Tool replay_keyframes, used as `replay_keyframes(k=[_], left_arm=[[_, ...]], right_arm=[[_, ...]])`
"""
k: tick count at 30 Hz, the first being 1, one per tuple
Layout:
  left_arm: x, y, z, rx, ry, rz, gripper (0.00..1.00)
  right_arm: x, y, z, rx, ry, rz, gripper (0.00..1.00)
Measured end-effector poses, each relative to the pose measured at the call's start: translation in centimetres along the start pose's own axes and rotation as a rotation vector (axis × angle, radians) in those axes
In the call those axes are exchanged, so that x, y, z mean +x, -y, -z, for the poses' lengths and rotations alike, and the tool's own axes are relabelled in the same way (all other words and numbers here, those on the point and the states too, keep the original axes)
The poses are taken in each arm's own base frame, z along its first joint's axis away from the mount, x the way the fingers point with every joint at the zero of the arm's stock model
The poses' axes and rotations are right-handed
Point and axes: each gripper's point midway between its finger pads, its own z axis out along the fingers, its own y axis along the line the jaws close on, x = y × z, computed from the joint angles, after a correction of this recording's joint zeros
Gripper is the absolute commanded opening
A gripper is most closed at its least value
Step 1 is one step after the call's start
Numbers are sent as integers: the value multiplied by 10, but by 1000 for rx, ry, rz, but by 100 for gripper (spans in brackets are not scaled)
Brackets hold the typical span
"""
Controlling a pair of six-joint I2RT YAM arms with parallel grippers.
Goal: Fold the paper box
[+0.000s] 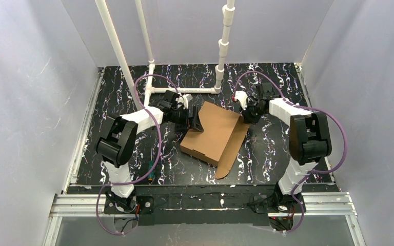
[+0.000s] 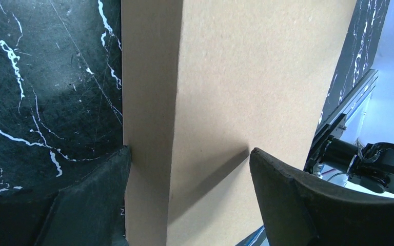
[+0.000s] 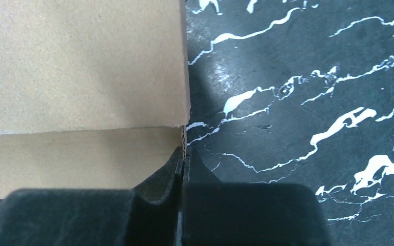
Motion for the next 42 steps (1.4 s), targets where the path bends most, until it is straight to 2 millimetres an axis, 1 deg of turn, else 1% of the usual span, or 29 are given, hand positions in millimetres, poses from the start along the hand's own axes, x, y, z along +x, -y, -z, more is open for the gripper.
replay_keyframes(k=[3,7,8,9,12,14,18,22,25,27,29,32,35,36,37,38,39,40,42], left_arm=[[-1,1,-1,5,-7,-3,82],[-3,0,-4,8,-16,-3,83],[-3,1,-4,9,-17,-3,83],[-3,0,-4,9,-18,-3,83],[-1,0,-3,6,-24,0,84],[-1,0,-3,4,-26,2,85],[-1,-2,-3,-7,-24,6,87],[-3,-3,0,-26,-13,12,88],[-7,-3,7,-42,8,14,89],[-12,-1,13,-51,31,10,90],[-17,2,23,-64,64,-1,91],[-24,9,41,-81,119,-28,90],[-23,19,63,-79,167,-54,87],[-21,23,71,-76,182,-62,83],[-17,26,78,-73,195,-67,80],[-10,28,86,-70,206,-70,76],[-2,28,93,-70,213,-67,71],[8,28,99,-71,220,-63,66],[27,26,110,-73,236,-51,54]], right_arm=[[1,-6,0,-9,-40,23,1],[-2,-9,-1,0,-77,55,1],[-3,-10,-1,-2,-79,61,4],[-3,-11,-1,-2,-84,62,13],[-3,-11,-2,-5,-94,60,34],[-2,-10,-3,-4,-100,50,41],[0,-9,-1,-7,-103,27,53],[5,-4,7,-5,-99,-11,64],[5,-2,18,1,-89,-26,70],[0,-2,26,13,-77,-22,72],[-7,-2,37,31,-58,-9,72],[-19,-6,55,59,-18,14,68],[-27,-19,70,60,35,52,64],[-28,-27,75,50,56,69,62],[-27,-37,79,37,78,87,58],[-25,-49,82,17,100,102,52],[-22,-61,84,-5,122,118,43],[-18,-75,84,-34,142,130,35],[-9,-98,82,-97,175,145,23]])
